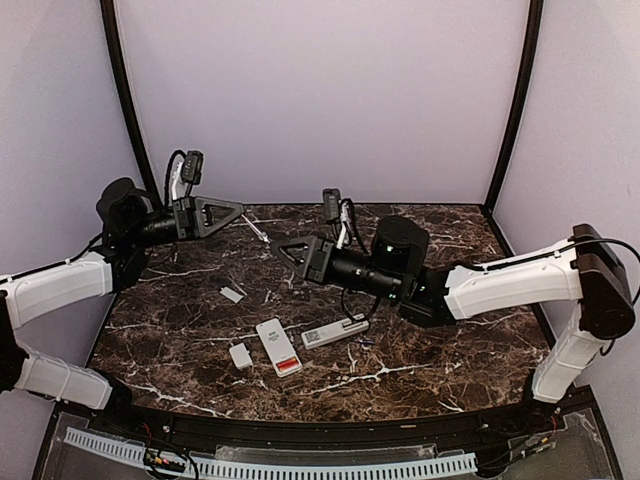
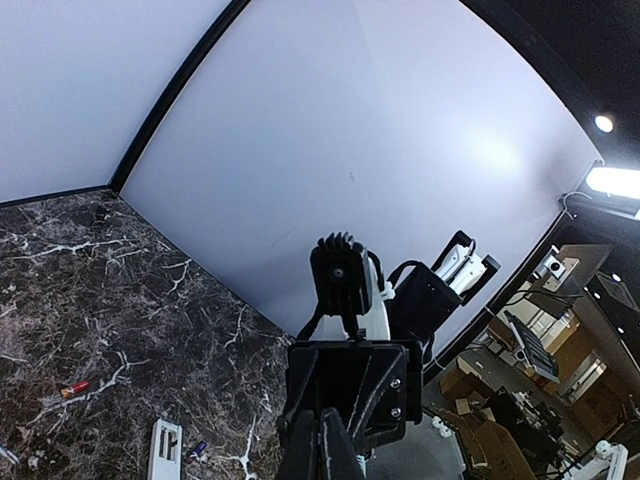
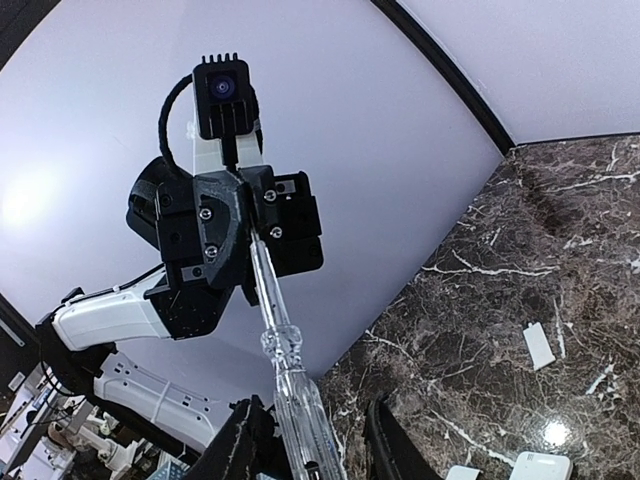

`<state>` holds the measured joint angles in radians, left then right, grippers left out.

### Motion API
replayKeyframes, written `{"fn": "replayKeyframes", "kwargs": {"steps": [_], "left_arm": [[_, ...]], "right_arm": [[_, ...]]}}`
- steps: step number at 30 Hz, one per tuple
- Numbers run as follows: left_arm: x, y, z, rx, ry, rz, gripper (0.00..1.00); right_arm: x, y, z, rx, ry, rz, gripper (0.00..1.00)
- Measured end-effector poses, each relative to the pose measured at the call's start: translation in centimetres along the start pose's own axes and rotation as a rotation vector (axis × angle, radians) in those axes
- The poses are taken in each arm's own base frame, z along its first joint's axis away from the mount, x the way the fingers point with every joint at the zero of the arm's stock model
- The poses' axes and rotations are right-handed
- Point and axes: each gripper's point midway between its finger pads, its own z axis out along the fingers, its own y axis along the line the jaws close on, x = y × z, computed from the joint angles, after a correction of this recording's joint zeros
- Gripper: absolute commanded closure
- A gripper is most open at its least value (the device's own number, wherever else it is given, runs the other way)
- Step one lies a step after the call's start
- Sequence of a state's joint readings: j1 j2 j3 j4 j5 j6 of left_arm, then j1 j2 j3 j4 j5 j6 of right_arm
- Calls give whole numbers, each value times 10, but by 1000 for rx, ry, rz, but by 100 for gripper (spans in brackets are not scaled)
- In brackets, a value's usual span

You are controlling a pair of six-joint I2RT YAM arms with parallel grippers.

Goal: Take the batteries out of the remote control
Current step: Pass from the left arm to the right

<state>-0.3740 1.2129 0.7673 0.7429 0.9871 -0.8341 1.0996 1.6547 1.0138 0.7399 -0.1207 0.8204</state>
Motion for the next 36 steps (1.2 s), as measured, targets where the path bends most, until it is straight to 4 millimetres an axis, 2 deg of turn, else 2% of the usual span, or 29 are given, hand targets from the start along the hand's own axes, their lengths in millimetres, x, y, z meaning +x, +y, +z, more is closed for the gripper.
{"fn": "replayKeyframes", "kwargs": {"steps": [9, 15, 20, 29, 34, 35, 36], "left_arm": [[-2, -5, -2, 23, -23, 3, 100], [-2, -7, -3, 32, -35, 2, 100], [-3, -8, -3, 36, -43, 10, 100], [-5, -6, -4, 27, -59, -2, 100], [-6, -8, -5, 28, -62, -3, 100], [-6, -9, -5, 29, -62, -2, 98], [-6, -9, -5, 29, -61, -2, 89]], "right_arm": [[0, 4, 3, -25, -3, -2, 65], [1, 3, 4, -32, -4, 2, 68], [-1, 6, 5, -51, -14, 6, 74], [-3, 18, 4, -102, -15, -6, 92], [-2, 21, 4, -112, -16, -16, 98], [-2, 21, 4, -112, -17, -17, 100], [-3, 21, 3, -112, -19, -19, 100]]}}
